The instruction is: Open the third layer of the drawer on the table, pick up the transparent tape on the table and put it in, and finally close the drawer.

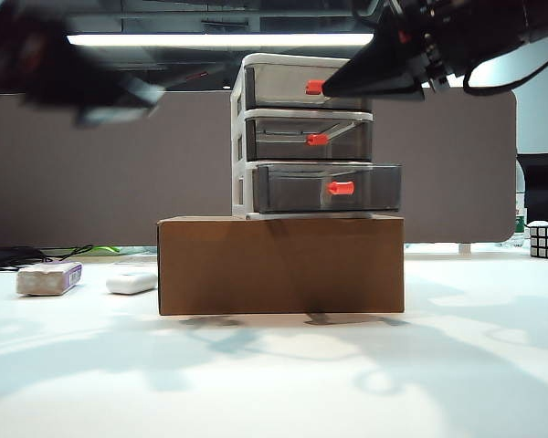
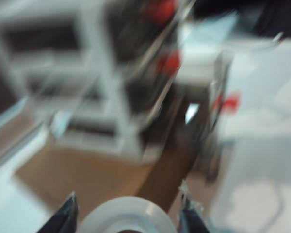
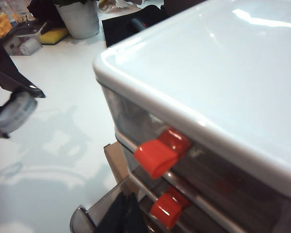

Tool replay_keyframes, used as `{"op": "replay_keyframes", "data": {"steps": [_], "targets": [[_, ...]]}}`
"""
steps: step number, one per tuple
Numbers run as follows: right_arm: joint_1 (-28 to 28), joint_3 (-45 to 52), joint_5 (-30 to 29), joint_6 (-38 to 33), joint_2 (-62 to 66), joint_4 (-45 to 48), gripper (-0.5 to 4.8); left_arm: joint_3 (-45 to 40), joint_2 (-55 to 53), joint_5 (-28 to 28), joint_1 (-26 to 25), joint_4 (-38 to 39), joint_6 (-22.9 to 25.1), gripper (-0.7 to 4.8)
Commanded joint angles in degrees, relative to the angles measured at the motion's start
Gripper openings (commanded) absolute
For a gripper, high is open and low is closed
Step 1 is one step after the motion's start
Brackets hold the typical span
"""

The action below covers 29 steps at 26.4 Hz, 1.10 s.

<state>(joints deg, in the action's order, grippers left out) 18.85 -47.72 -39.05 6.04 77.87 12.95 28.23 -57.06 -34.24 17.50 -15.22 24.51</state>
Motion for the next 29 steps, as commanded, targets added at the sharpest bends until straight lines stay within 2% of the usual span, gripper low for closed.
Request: {"op": "replay_keyframes", "data": {"steps": [1, 3, 5, 6, 11, 17, 25, 28, 29], "targets": [[0.09, -0.31, -0.11, 0.17, -1.03, 0.52, -0.05, 6.93, -4.42, 9.18, 10.84, 1.01, 0.2, 0.88], [0.09, -0.31, -0.13, 0.07, -1.36, 0.55, -0.05, 11.13, -9.88, 11.67, 15.43, 0.98, 0.52, 0.88], [0.09, -0.28, -0.13, 0.0, -1.6, 0.28, -0.05, 14.05, -14.4, 12.2, 17.73, 0.61, 0.55, 0.88], [0.09, -0.31, -0.13, 0.0, -1.77, 0.13, -0.05, 16.5, -18.43, 14.34, 19.69, -0.61, 0.52, 0.88], [0.07, -0.28, -0.15, 0.04, -2.05, -0.77, -0.05, 22.62, -27.47, 17.18, 23.32, -2.67, 0.57, 0.88], [0.07, -0.28, -0.76, 0.04, -2.05, -0.77, -0.05, 22.99, -28.83, 21.64, 23.34, -3.37, 0.52, 0.88], [0.07, -0.28, -0.79, 0.04, -2.05, -0.77, -0.05, 22.97, -28.83, 21.59, 23.34, -1.53, 0.55, 0.89], [0.07, -0.28, -1.07, 0.02, -2.05, -0.79, -0.05, 22.97, -28.83, 21.57, 23.32, -1.53, 0.52, 1.95], [0.07, -0.28, -1.18, 0.0, -2.05, -0.81, -0.05, 22.97, -28.83, 21.57, 23.32, -1.53, 0.52, 1.95]]}}
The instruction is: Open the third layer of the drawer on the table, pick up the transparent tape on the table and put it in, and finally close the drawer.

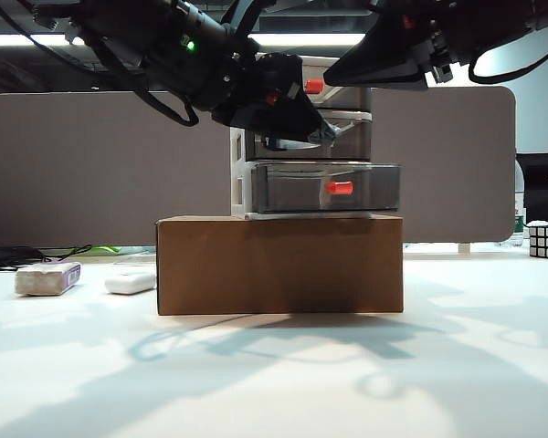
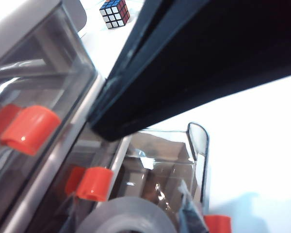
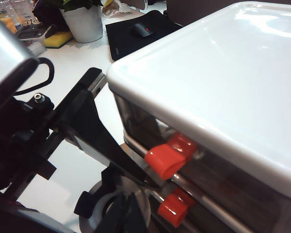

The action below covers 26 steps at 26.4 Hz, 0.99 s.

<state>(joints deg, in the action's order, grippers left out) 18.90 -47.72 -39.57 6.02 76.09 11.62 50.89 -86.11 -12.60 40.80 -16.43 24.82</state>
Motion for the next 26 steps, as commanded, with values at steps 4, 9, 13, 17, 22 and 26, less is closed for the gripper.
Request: {"op": "replay_keyframes", "data": {"steps": [4, 9, 13, 17, 22, 26], "targets": [[0.02, -0.28, -0.66, 0.02, -0.28, 0.48, -0.05, 0.31, 0.22, -0.09, 0.04, -0.31, 0.22, 3.19], [0.02, -0.28, -0.68, 0.02, -0.35, 0.33, -0.05, 0.31, 0.22, -1.09, 0.11, -0.26, 0.0, 3.45], [0.02, -0.28, -0.72, 0.02, -0.35, 0.0, -0.05, 0.31, 0.22, -2.21, 0.59, 0.68, -0.02, 3.45], [0.02, -0.28, -1.51, 0.02, -0.57, -0.15, -0.05, 0.31, 0.22, -1.99, 1.27, 2.01, 0.02, 3.45], [0.02, -0.28, -1.51, 0.04, -0.63, -0.35, -0.05, 0.33, 1.86, -1.51, 1.29, 3.39, -1.18, 3.4], [0.02, -0.28, -1.51, 0.04, -0.7, -0.79, -0.05, 0.33, 6.84, -3.61, 1.31, 11.06, -12.66, 1.96]]}}
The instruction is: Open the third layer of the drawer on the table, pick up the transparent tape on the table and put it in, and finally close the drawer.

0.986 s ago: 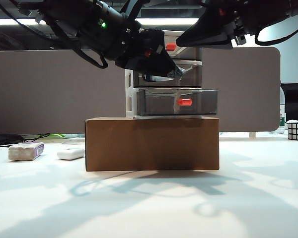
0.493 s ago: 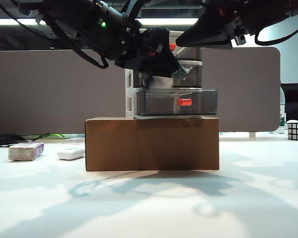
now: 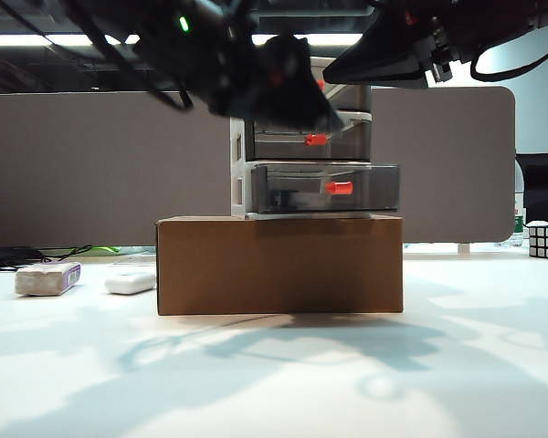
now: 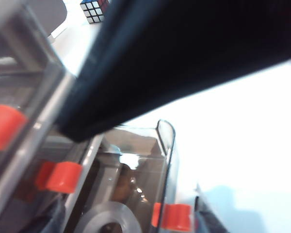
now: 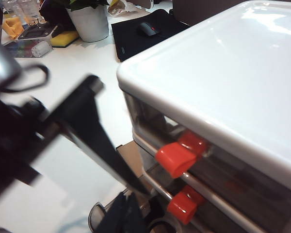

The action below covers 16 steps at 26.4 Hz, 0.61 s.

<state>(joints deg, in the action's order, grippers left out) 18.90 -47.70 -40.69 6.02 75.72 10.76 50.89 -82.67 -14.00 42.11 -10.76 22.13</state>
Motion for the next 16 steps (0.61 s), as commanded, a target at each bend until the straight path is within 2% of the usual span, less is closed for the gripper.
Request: {"op": "replay_keyframes", "data": {"steps": [1, 2, 6, 11, 16], "targets": [[0.02, -0.31, -0.37, 0.04, -0.33, 0.04, -0.05, 0.33, 4.07, -6.01, -0.02, 8.83, -13.4, 0.16], [0.02, -0.31, -0.35, 0.04, -0.55, -0.02, -0.05, 0.31, 3.96, -9.46, -0.04, 12.02, -14.49, -0.06], [0.02, -0.31, -0.17, 0.04, -1.46, -0.33, -0.05, 0.31, 0.81, -10.27, -0.02, 13.51, -15.39, -0.06], [0.02, -0.26, 0.13, 0.31, -2.75, -0.85, -0.05, 0.31, -2.25, -1.51, -0.04, 10.16, -15.12, -0.06], [-0.04, -0.24, 1.88, 2.25, -4.24, -3.32, -0.05, 0.31, -5.11, 7.54, -0.09, 2.8, -15.08, -0.06]]}}
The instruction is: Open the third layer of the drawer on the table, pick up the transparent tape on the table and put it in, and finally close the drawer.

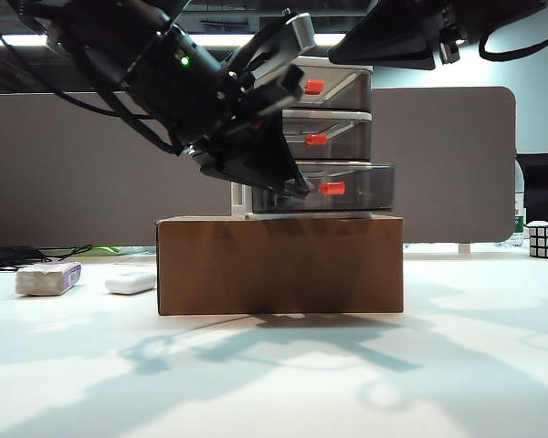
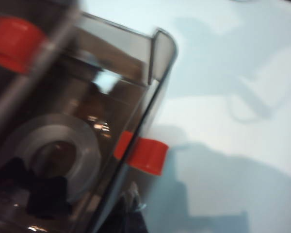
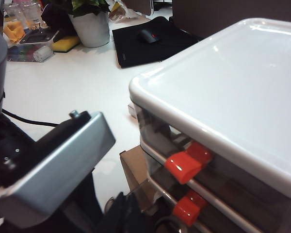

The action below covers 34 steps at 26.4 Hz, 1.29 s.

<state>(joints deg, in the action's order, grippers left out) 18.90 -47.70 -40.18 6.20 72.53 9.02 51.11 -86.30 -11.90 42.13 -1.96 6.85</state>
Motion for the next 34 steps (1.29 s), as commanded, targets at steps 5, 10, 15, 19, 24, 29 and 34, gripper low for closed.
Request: {"op": "replay_keyframes", "data": {"steps": [5, 10, 15, 19, 24, 29, 34], "targets": [[-0.09, -0.24, 1.97, 3.28, -1.99, -3.48, -0.05, 0.09, -3.69, 10.84, -0.07, -10.99, 0.17, -0.06], [-0.09, -0.24, 3.02, 3.28, -2.05, -3.93, -0.05, 0.09, -4.37, 17.4, -0.07, -13.77, 0.33, -0.06], [-0.07, -0.2, 4.81, 3.28, -5.49, -9.75, -0.05, -0.66, 0.26, 11.45, 0.0, -7.37, 3.04, -0.06], [0.02, 2.05, 10.29, 3.39, -13.33, -13.77, -0.05, -7.08, 12.94, 10.84, -0.04, -5.73, 3.72, -0.06], [0.37, 9.97, 17.84, -1.33, -31.36, -19.78, -0.05, -22.16, 43.58, 12.66, -0.15, -0.04, 3.32, -0.06], [0.57, 17.42, 23.1, -2.16, -44.72, -22.64, -0.05, -34.67, 64.39, 17.25, -0.11, 2.16, -6.38, -0.06], [0.63, 27.41, 26.56, -2.12, -60.39, -23.54, -0.05, -42.38, 86.16, 19.56, -0.09, 10.6, -7.96, -0.06]]}}
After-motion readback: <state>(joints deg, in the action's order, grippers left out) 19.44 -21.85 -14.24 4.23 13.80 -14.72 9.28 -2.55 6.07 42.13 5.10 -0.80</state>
